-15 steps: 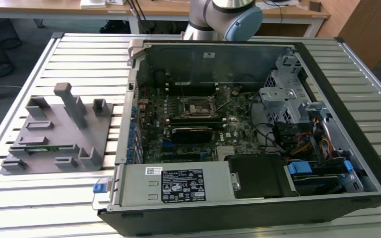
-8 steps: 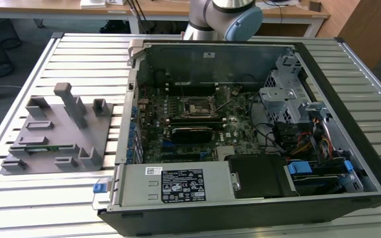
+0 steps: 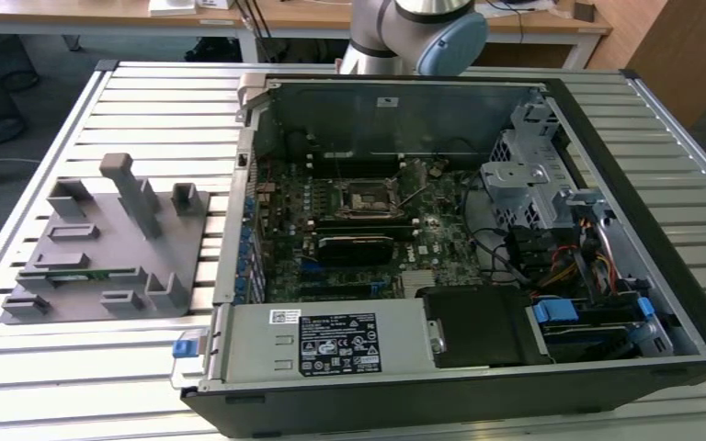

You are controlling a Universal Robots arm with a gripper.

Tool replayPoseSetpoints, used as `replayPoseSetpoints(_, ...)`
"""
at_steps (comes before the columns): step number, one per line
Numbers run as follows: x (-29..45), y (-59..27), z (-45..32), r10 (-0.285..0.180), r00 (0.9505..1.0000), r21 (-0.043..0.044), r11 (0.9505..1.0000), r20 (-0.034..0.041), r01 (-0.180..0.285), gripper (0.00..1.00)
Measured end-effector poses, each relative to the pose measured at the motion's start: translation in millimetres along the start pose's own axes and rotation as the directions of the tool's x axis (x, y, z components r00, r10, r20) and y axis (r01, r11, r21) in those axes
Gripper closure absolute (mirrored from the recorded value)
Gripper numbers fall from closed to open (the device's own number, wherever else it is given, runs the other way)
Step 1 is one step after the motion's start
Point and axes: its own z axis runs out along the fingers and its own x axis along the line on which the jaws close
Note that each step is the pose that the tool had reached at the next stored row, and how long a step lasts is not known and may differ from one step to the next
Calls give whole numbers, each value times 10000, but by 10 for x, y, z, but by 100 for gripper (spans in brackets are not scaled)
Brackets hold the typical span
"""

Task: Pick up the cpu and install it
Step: 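Pick up the cpu and move it towards the insertion slot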

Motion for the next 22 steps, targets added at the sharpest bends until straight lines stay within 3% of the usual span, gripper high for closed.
replayPoseSetpoints(12, -173, 1, 10, -1, 10000, 0, 10000, 0, 1, 45)
replayPoseSetpoints(22, -248, 1, 18, 0, 10000, 0, 10000, 0, 0, 45)
